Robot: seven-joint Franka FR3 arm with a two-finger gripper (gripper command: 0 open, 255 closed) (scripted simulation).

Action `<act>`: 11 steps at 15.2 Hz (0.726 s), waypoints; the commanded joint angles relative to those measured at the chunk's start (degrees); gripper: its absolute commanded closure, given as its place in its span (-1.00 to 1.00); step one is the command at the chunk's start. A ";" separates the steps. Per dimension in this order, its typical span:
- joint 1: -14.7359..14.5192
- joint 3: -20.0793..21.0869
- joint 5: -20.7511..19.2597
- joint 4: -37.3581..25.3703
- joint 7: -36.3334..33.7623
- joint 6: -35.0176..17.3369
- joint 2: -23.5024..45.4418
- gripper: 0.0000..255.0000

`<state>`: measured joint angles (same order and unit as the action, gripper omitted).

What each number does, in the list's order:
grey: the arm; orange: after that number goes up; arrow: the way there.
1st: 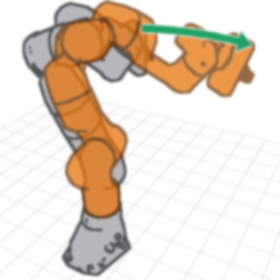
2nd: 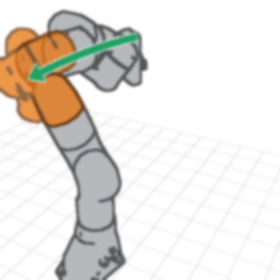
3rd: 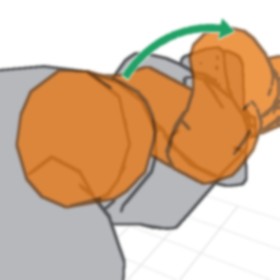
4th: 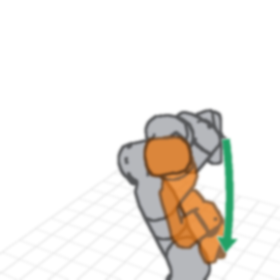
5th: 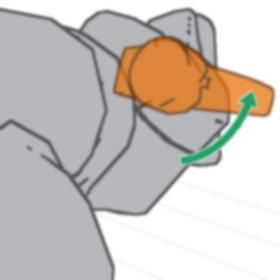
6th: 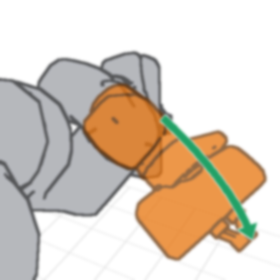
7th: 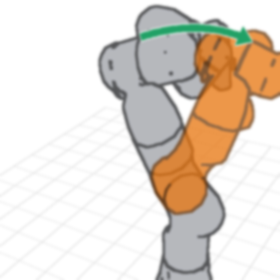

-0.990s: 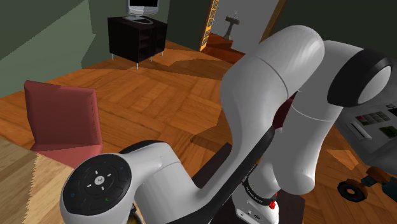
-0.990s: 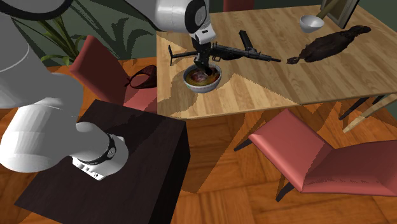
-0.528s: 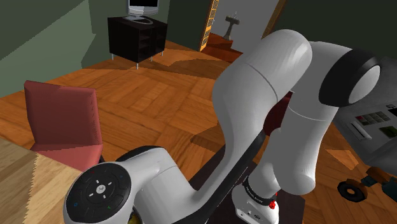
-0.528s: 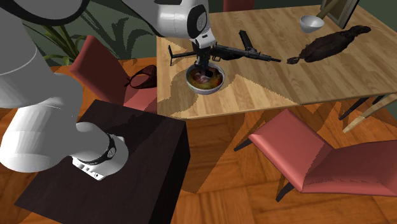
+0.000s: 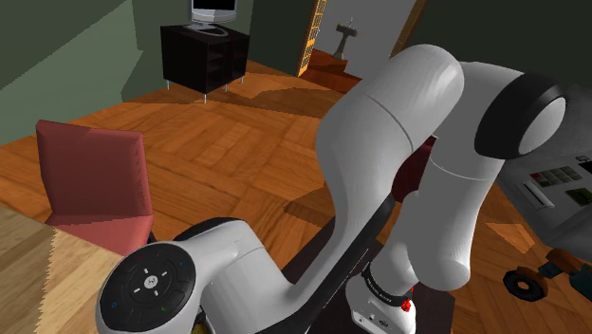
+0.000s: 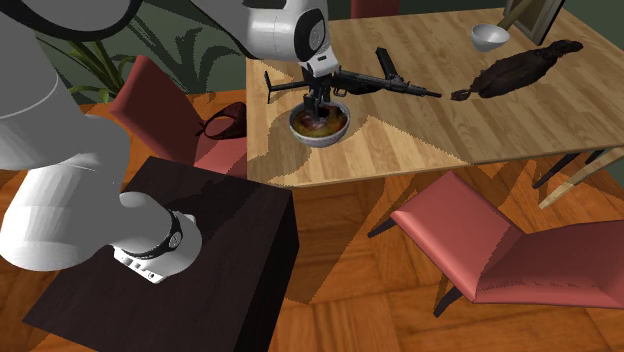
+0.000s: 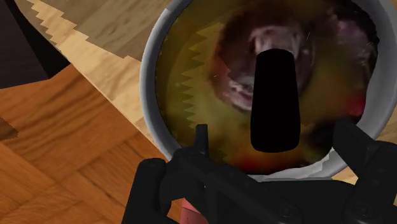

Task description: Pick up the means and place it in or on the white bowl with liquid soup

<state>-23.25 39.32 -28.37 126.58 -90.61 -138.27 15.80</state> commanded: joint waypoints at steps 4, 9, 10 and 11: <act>1.70 2.83 6.02 -0.55 3.99 3.85 -5.08 -1.00; 1.98 3.35 7.58 -0.80 5.03 4.92 -6.41 -1.00; 1.98 3.35 7.58 -0.81 5.03 4.92 -6.41 -1.00; 1.98 3.35 7.58 -0.81 5.03 4.92 -6.41 -1.00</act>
<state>-21.27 42.66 -20.81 125.79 -85.59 -133.38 9.40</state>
